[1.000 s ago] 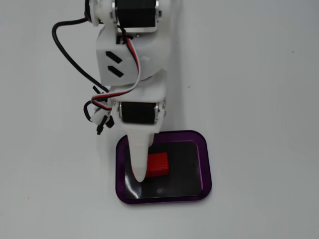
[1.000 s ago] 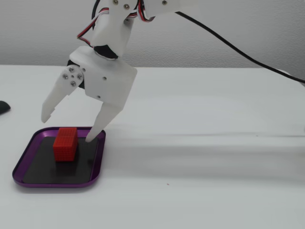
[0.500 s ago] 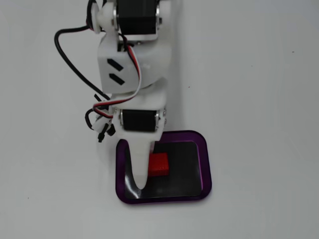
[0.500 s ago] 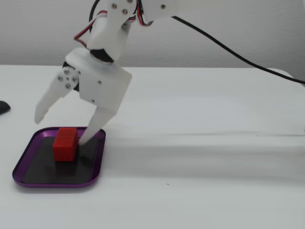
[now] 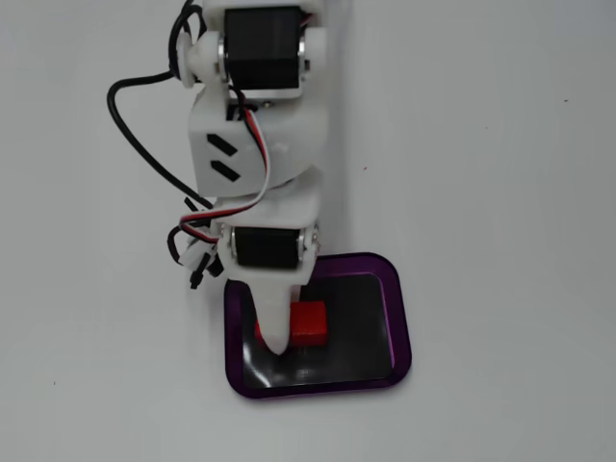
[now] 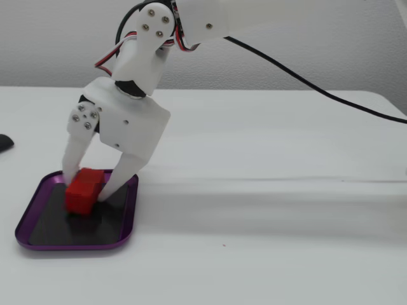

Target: Remove the cube from the box.

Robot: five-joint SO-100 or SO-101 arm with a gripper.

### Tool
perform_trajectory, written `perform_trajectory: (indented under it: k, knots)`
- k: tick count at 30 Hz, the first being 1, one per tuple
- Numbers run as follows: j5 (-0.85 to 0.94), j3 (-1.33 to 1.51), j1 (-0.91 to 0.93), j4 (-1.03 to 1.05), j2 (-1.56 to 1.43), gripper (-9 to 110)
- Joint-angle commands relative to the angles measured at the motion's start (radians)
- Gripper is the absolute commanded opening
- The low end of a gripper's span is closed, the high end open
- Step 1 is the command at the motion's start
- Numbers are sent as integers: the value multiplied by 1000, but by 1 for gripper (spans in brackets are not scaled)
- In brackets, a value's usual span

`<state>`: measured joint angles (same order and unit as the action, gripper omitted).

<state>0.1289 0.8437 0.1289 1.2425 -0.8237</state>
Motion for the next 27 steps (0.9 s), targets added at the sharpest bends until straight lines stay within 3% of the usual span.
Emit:
perform_trajectory:
  k: [1,8,18,27]
  knots:
    - [8,6,-5,9,3,-1]
    - [6,-29,-5,61,-58,0]
    - [6,-91,-8,184,-428,0]
    - [8,310,-8,124,-726,0]
